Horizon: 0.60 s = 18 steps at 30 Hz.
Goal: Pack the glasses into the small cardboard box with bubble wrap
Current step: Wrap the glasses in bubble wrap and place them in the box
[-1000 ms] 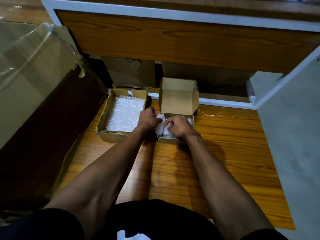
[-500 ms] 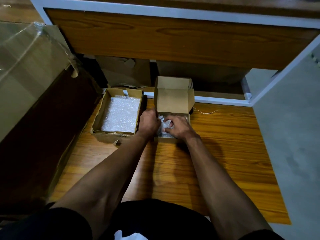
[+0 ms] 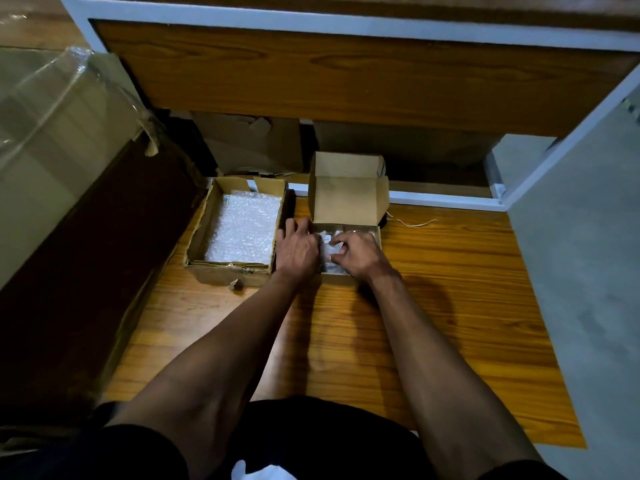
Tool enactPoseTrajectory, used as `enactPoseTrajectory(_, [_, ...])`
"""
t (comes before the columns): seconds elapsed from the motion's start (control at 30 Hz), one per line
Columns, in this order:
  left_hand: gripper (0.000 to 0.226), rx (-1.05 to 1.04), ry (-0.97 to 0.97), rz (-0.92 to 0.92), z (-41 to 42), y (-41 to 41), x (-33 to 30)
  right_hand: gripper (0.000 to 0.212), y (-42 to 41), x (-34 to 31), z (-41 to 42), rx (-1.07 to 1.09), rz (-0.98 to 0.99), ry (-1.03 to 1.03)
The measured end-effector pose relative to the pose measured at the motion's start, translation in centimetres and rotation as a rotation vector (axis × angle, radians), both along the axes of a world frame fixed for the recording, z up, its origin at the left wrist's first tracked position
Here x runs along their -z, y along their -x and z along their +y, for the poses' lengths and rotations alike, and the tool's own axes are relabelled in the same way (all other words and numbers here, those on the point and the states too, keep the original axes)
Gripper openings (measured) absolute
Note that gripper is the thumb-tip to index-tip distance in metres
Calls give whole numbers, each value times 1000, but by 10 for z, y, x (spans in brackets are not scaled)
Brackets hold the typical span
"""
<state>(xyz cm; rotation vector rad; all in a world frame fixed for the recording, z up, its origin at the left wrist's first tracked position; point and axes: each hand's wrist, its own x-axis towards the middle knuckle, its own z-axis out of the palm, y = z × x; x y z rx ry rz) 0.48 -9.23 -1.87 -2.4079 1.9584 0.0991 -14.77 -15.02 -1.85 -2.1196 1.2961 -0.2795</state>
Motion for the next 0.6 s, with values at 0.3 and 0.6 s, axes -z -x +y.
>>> enactPoseTrajectory(0.3, [65,120,-58,42,14,-7,0,47,2,2,-1,0,-5,33])
enactPoseTrajectory(0.6, [78,130,-108,30,12,-5,-5,45,4,2,-3,1,0,45])
